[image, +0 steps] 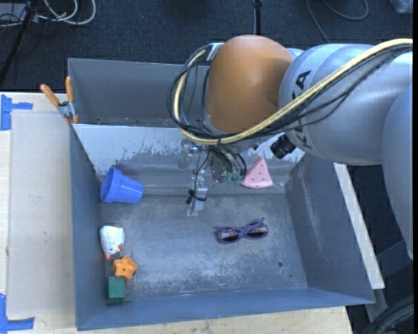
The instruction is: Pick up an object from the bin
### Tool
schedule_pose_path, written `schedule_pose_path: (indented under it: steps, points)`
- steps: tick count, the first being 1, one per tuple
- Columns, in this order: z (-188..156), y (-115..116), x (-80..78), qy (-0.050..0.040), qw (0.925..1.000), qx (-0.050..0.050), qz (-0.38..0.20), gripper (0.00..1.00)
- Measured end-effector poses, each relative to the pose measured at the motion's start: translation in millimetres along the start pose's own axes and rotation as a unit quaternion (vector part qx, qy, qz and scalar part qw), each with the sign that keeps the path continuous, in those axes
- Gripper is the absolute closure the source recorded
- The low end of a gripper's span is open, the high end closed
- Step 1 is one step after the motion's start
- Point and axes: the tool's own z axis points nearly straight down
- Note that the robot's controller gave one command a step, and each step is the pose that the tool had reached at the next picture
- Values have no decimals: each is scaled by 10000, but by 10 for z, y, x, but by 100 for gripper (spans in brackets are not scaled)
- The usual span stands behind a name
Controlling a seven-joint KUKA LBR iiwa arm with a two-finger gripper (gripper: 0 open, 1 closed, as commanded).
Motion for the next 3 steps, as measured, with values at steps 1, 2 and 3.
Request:
schedule_pose_path:
  steps: [1, 2, 3]
  points:
    - [778, 414, -74, 0, 9999, -2, -110, 0]
    - [811, 692, -112, 25, 9998, 3, 189, 0]
    - [849, 891, -144, -8, 9883, -7, 1528, 0]
